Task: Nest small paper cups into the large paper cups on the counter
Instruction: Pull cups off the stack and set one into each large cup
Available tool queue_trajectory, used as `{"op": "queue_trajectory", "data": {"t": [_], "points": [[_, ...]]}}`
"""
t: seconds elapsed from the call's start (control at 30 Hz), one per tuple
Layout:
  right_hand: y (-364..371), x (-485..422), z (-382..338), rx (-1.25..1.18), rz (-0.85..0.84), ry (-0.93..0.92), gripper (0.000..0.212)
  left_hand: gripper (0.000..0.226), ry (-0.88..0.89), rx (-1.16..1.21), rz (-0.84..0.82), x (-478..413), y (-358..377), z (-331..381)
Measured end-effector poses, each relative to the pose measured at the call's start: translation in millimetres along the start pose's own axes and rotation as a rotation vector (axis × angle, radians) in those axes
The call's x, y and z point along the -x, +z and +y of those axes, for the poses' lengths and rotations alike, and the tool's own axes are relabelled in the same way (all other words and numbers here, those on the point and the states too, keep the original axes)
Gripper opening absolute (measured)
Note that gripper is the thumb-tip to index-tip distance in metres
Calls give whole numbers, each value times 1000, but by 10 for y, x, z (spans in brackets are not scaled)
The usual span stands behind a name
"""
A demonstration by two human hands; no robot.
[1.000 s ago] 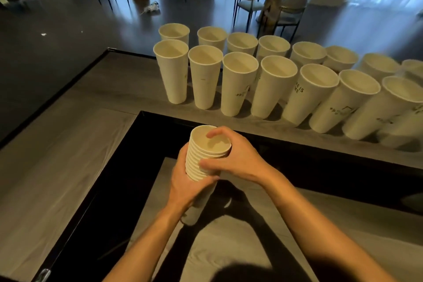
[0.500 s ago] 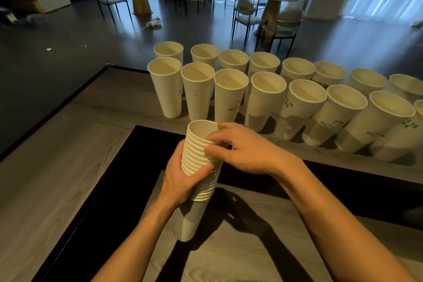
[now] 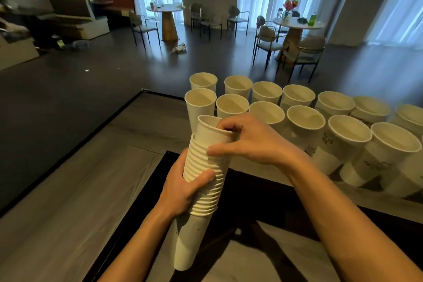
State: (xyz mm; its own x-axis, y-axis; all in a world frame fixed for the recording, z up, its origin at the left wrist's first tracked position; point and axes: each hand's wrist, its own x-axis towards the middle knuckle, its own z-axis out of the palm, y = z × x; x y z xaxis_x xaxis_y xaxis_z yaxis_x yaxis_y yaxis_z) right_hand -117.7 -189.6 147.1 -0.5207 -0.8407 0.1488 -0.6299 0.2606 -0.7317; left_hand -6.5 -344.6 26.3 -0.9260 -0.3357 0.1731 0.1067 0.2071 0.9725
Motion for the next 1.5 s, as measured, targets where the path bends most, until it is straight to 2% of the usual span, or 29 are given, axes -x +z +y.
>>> {"op": "queue_trajectory", "data": {"t": [0.13,0.2,0.37,0.43,0.5,0.7,0.87,1.0,1.27,1.37,1.5], "points": [[-284,-280,-166,67,-8,-36,16,58,13,7,8,-164,-130,58],[-490,-433,-246,74,170,-46,18,56,21,-1,13,-236,-174,90],[-928,-951,-382,54,668,-206,22,60,1,16,33,-417,-308,128],[-1013,-1191,-359,52,800,-240,22,60,-9,23,43,-454,-349,127],[-1014,-1410,-300,97,836,-243,19,61,-17,29,47,-479,-375,121],[-811,-1794,162,448,718,-224,29,61,-46,83,59,-554,-401,164],[-720,-1906,344,482,757,-252,25,64,-69,130,54,-607,-443,134],[-701,-2029,379,578,685,-228,28,66,-67,141,40,-666,-473,131],[-497,-2269,591,796,201,-59,35,69,-98,141,34,-745,-483,124],[-416,-2301,701,743,71,3,32,68,-100,136,43,-765,-497,110],[-324,-2333,836,706,-81,110,43,68,-105,142,46,-793,-499,92]]}}
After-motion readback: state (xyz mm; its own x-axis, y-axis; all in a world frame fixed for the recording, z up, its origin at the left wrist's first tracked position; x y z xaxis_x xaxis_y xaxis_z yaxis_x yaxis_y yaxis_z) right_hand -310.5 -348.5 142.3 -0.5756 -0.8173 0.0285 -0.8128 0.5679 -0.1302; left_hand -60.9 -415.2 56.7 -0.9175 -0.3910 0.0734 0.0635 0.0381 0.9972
